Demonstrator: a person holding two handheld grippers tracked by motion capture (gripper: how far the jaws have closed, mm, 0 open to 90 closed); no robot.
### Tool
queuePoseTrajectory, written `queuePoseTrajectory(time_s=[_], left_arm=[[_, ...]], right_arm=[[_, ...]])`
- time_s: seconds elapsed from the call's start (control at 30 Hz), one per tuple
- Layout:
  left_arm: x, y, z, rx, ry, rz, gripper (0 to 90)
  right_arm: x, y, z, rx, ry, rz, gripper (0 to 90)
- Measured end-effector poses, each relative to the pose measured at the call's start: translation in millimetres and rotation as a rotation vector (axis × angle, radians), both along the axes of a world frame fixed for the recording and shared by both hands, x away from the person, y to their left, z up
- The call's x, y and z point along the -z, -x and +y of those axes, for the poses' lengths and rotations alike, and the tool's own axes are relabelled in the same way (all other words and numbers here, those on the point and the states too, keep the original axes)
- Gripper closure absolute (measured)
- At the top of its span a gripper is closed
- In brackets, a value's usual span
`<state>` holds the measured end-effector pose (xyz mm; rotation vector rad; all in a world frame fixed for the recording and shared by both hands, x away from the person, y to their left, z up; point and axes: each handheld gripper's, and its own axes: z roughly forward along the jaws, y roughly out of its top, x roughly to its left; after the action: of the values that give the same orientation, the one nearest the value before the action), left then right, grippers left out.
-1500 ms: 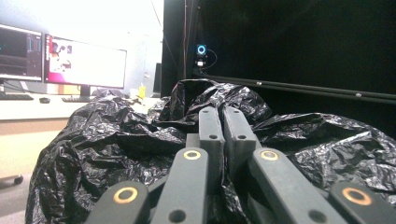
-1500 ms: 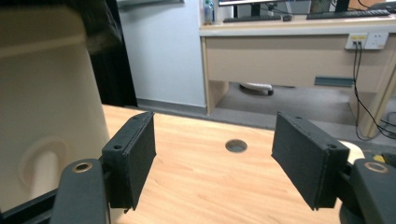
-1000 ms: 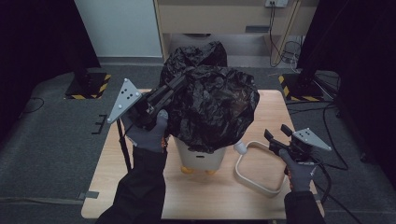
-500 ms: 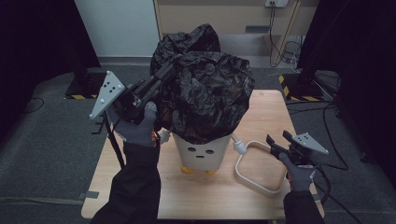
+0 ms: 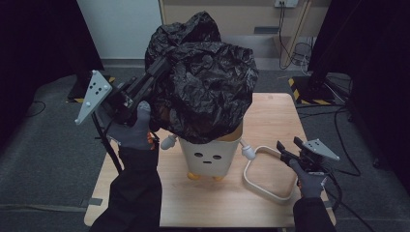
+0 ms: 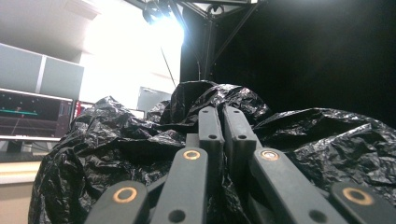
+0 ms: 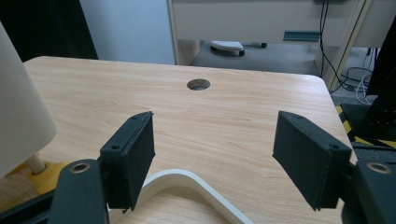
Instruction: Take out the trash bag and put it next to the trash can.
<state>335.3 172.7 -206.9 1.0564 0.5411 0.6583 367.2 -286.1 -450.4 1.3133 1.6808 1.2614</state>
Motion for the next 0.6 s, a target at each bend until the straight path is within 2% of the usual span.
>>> queuePoseTrajectory(time_s=[0.6], left_arm=[[-11.0, 9.2, 17.3, -0.03, 0.046, -0.058, 86.6]], right_arm=[[2.9, -0.4, -1.6, 0.005, 0.014, 0.006, 29.1]])
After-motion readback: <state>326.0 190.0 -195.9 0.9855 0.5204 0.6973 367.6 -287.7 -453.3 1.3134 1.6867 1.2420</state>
